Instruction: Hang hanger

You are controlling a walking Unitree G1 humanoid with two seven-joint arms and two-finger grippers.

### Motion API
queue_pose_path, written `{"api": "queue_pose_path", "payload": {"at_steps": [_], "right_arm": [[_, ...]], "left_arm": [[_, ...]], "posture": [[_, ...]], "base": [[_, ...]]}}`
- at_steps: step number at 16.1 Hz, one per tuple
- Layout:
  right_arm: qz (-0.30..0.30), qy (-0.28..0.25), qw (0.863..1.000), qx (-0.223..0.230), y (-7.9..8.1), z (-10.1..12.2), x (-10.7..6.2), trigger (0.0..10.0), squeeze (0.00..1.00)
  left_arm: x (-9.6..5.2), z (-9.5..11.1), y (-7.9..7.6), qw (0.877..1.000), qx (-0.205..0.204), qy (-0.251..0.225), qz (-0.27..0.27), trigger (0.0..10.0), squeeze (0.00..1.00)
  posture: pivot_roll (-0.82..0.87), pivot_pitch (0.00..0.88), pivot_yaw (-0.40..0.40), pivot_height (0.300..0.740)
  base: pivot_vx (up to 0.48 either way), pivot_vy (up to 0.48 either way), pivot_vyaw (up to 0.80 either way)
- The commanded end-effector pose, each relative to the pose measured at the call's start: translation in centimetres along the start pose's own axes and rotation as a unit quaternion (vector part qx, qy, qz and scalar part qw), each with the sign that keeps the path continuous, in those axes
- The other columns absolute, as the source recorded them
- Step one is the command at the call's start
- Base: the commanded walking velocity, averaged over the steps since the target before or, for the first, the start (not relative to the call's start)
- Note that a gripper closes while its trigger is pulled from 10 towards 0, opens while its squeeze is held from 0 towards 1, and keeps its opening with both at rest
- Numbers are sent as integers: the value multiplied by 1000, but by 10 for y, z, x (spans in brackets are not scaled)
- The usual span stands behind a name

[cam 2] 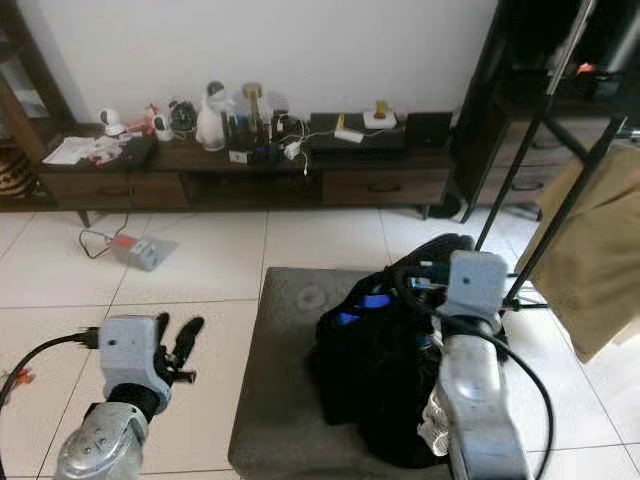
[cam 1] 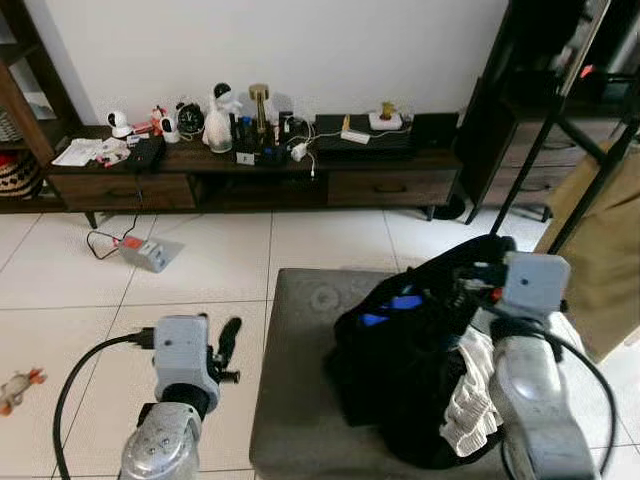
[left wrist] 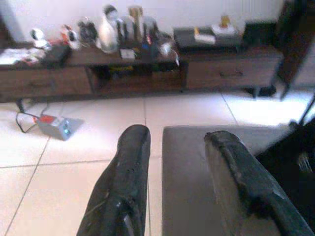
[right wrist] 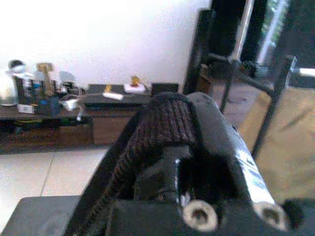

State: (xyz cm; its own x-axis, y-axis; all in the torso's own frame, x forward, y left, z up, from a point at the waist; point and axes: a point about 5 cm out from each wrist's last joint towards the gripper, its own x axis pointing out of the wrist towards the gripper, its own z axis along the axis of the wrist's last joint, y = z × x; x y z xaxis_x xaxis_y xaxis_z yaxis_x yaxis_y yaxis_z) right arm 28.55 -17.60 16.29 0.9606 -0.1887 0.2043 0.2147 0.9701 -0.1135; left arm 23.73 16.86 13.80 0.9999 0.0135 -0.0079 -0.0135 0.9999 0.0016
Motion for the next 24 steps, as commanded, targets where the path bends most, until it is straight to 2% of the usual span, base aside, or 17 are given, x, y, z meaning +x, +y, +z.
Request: {"api": "queue_pose_path", "payload": {"at_steps": [1, 4, 5, 8, 15, 21, 24], "right_arm": [[4, -28, 1000, 8, 1, 11, -1, 10000, 0], [4, -29, 999, 26, 11, 17, 4, 10000, 0], [-5, -34, 999, 38, 10, 20, 8, 10000, 0], [-7, -31, 999, 32, 7, 17, 8, 10000, 0], [6, -16, 999, 34, 14, 7, 2, 10000, 0], [17, -9, 999, 38, 13, 1, 3, 10000, 0], [-22, -83, 995, 48, -6, 32, 25, 10000, 0]], "left_arm": [[-1, 6, 2, 999, 13, -26, 12, 10000, 0], [7, 11, 0, 998, 29, -53, 15, 10000, 0], [8, 13, 0, 998, 30, -56, 14, 10000, 0], [9, 12, -2, 997, 42, -64, 11, 10000, 0], [12, 14, 0, 996, 42, -75, 14, 10000, 0], [14, 13, 2, 996, 44, -73, 22, 10000, 0], [16, 14, 6, 996, 49, -74, 26, 10000, 0]], "posture": [[53, 45, -45, 740], [59, 22, -34, 740], [58, 16, -31, 740], [55, 11, -29, 740], [62, 17, -27, 740], [58, 24, -23, 740], [52, 20, -18, 740]], "base": [[0, 0, 0], [0, 0, 0], [0, 0, 0], [0, -109, 0], [0, -480, 0], [0, -480, 0], [0, -480, 0]]}}
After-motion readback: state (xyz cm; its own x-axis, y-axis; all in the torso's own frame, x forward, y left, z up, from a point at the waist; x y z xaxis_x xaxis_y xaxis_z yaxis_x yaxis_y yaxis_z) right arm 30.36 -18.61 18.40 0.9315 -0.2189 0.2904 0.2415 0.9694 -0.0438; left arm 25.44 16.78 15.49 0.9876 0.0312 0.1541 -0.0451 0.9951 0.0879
